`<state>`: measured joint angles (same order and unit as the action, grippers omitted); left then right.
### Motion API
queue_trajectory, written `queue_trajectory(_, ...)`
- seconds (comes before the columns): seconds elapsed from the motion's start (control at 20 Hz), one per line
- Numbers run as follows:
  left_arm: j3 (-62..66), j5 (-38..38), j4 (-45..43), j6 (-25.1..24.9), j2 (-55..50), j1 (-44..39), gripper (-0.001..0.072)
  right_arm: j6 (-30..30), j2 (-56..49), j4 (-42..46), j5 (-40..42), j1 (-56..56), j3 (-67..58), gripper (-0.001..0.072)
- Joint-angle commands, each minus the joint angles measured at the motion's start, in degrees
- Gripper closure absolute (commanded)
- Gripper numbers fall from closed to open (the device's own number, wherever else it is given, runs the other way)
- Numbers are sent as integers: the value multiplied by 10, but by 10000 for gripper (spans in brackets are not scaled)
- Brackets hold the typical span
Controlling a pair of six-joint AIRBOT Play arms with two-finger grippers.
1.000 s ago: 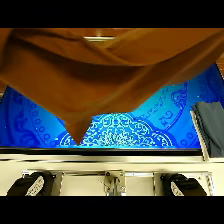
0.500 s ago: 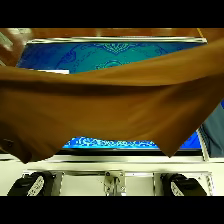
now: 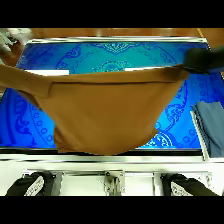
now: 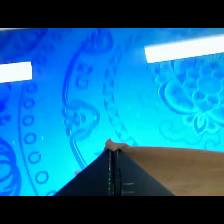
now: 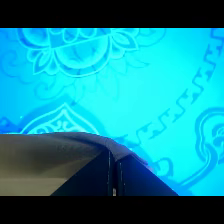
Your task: Fold the shirts.
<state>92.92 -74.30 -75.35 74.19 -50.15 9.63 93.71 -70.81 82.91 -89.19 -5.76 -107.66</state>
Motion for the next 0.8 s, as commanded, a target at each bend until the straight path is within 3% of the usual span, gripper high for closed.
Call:
queue_trajectory(0.0, -45, 58, 26, 0, -87, 0, 676, 4, -130, 2, 110, 0, -1, 645)
queue_trajectory(0.2, -45, 160, 73, 0, -191, 0, 676, 50, -233, 2, 258, 0, -1, 644)
queue_trajectory(0.35, -45, 176, 88, 0, -268, -1, 676, 93, -293, 2, 324, 0, -1, 645)
queue_trajectory(0.5, -45, 142, 99, 2, -342, -8, 675, 128, -348, -1, 318, 0, -1, 644)
queue_trajectory(0.65, -45, 80, 100, 47, -416, -26, 676, 130, -398, -51, 253, -1, -1, 639)
queue_trajectory(0.7, -45, 57, 100, 68, -437, -32, 674, 130, -408, -63, 240, -1, -1, 548)
queue_trajectory(0.75, -45, 31, 100, 92, -455, -37, 616, 130, -412, -73, 235, 0, -1, 236)
